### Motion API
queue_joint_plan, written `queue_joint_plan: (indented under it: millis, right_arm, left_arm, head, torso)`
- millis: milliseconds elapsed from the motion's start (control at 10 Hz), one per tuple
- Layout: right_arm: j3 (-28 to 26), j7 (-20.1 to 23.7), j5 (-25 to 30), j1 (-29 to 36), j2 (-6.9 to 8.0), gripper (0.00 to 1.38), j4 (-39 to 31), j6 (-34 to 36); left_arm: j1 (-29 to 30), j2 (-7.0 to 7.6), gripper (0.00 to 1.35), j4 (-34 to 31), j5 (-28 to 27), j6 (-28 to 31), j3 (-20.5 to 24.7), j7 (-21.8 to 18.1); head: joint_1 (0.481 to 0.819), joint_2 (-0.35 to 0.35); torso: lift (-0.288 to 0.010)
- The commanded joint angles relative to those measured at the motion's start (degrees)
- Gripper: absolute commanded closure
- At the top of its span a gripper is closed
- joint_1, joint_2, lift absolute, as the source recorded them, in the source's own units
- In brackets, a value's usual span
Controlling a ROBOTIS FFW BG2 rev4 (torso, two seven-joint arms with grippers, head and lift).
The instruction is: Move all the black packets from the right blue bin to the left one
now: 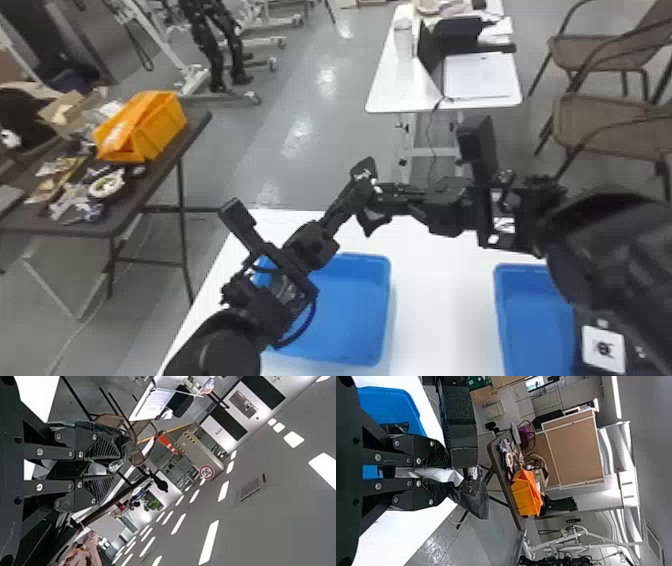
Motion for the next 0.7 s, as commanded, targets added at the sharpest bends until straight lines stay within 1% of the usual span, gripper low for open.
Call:
queue_joint_plan:
  millis: [0, 100, 200, 300, 400, 500, 600]
  right_arm:
    - [0.0, 0.0, 0.1, -0.1, 0.40, 1.06, 1.3, -1.3]
    - [0.0, 0.0, -0.8, -0.1, 0.84, 1.02, 3.4, -2.9]
    - [-0.3, 0.0, -2.2, 0.1, 1.10, 0.67, 4.9, -3.8]
    - [-1.0, 0.0, -2.2, 0.6, 1.19, 0.27, 5.6, -4.4]
    - [-1.2, -0.2, -2.5, 0.7, 1.28, 0.05, 6.5, -5.3]
    - [-1.8, -0.5, -2.8, 1.1, 1.36, 0.10, 7.2, -6.3]
    - [-4.0, -1.1, -2.5, 2.5, 1.36, 0.15, 6.7, -7.1]
  left_arm:
    - [0.8, -0.23, 1.22, 0.1, 0.3, -3.2, -0.2, 0.8]
    - [1.5, -0.40, 1.22, 0.0, -0.1, -5.7, -0.4, 2.2]
    - [2.3, -1.02, 1.22, -0.2, -1.8, -8.1, 0.4, 2.9]
    - [3.1, -2.07, 1.22, -0.2, -2.7, -9.5, 1.4, 3.0]
    - [3.7, -2.13, 1.22, -0.2, -3.5, -11.1, 2.3, 3.2]
    - [4.1, -2.13, 1.22, -0.4, -6.3, -12.5, 3.6, 3.2]
    - [4.8, -2.13, 1.22, -0.4, -11.2, -15.2, 5.8, 3.3]
  head:
    - [0.695, 0.298]
    - [0.695, 0.304]
    - [0.695, 0.312]
    - [0.695, 0.317]
    - [0.695, 0.330]
    - [0.695, 0.340]
    - [0.695, 0.350]
  torso:
    - [0.000]
    - [0.000]
    - [0.000]
    - [0.000]
    - [0.000]
    - [0.000]
    - [0.000]
